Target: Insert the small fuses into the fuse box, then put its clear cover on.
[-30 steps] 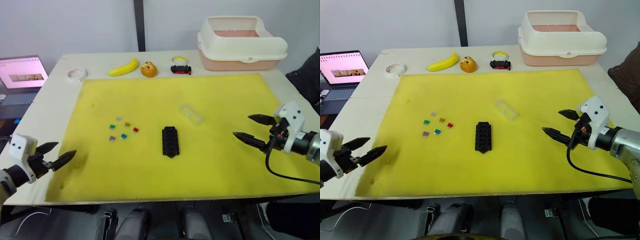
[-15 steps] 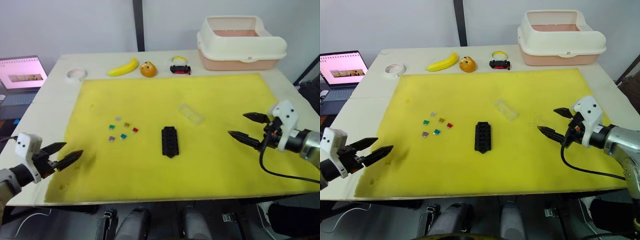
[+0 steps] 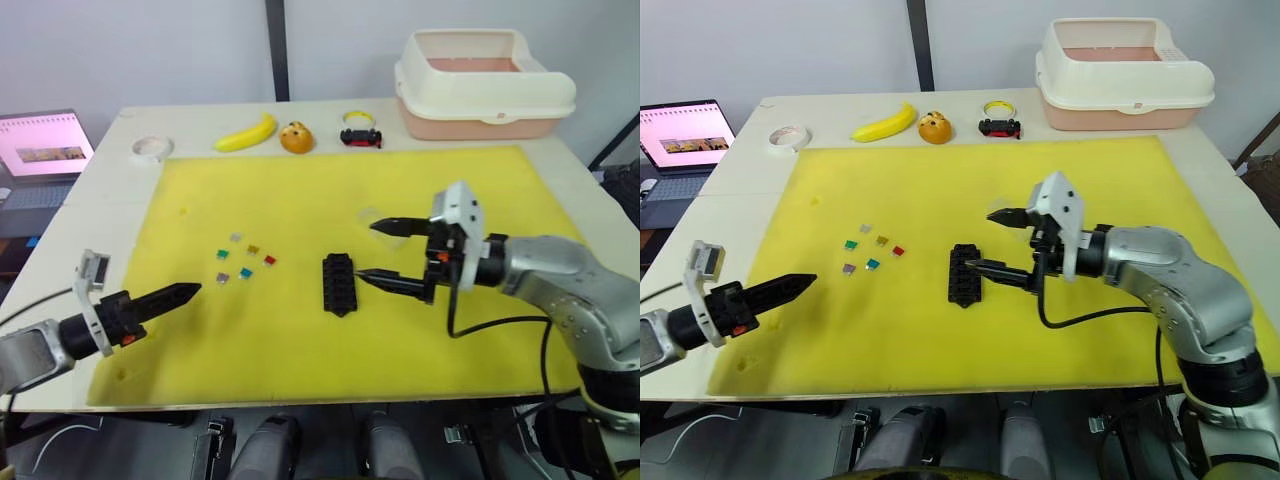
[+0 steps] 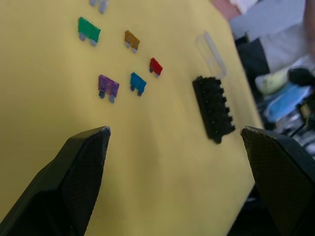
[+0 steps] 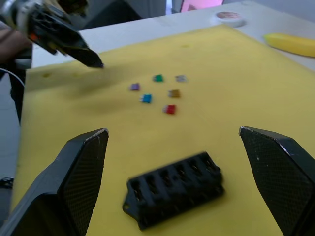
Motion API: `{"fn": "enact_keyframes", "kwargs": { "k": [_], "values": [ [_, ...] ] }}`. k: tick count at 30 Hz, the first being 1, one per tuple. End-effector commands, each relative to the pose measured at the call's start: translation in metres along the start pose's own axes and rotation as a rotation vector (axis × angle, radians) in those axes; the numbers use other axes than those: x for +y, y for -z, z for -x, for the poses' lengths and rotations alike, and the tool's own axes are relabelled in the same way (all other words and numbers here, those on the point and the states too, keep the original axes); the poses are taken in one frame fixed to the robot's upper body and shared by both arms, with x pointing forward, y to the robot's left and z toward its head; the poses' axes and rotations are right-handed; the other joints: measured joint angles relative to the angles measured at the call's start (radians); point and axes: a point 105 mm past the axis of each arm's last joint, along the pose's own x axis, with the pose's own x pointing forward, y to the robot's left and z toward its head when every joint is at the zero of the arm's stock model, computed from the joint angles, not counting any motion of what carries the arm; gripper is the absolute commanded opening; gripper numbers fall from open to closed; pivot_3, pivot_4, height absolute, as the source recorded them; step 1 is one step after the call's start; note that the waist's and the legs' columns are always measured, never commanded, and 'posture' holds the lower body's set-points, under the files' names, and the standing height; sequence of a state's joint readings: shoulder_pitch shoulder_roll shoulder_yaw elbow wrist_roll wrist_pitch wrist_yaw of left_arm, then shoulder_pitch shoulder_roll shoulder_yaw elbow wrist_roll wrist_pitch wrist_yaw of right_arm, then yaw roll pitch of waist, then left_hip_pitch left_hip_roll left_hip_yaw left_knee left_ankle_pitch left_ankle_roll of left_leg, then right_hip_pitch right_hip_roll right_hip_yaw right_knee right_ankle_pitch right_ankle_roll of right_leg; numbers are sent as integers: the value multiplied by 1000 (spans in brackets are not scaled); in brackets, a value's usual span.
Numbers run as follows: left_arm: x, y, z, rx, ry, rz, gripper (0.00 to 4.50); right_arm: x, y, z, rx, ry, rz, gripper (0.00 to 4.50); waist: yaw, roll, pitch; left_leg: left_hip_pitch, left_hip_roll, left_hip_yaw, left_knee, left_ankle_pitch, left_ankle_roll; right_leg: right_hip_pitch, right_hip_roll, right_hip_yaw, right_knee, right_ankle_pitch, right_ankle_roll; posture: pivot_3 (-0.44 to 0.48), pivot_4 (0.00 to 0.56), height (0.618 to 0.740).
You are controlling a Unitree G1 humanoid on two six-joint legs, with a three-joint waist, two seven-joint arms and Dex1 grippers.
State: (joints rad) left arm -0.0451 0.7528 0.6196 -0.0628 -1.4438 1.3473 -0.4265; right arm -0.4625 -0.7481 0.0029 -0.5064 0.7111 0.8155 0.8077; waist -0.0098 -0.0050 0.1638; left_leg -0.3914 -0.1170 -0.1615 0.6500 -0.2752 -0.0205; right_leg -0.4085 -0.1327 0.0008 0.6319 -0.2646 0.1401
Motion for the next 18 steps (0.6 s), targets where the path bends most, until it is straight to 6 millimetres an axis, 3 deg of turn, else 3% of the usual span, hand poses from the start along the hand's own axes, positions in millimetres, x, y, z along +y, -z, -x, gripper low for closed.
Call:
{"fn": "enact_keyframes", "kwargs": {
  "k": [1, 8, 11, 18],
  "values": [
    [-5, -5, -1, -37, 15, 95, 4462, 7, -11, -7, -27, -26, 38, 4500, -1, 0, 0, 0, 0, 0, 0, 0, 0, 0, 0, 0, 0, 0, 0, 0, 150, 740],
    [5, -1, -19, -103, -14, 289, 4462, 9, -8, -31, -45, -43, 33, 4500, 0, 0, 0, 0, 1, 1, -1, 1, -2, -2, 0, 6, 1, 0, 0, 0, 150, 740],
    [17, -5, -24, -151, -59, 342, 4462, 9, -3, -36, -34, -41, 34, 4500, 2, 0, 0, 0, 0, 3, -1, 1, -2, -2, 0, 7, 1, 0, 0, 0, 150, 740],
    [16, -6, -39, -151, -54, 369, 4462, 8, -4, -40, -43, -27, 35, 4500, 0, -1, -1, 0, 0, 6, -1, 1, -2, -5, 1, 11, 3, 0, 0, 0, 150, 740]
  ]
}}
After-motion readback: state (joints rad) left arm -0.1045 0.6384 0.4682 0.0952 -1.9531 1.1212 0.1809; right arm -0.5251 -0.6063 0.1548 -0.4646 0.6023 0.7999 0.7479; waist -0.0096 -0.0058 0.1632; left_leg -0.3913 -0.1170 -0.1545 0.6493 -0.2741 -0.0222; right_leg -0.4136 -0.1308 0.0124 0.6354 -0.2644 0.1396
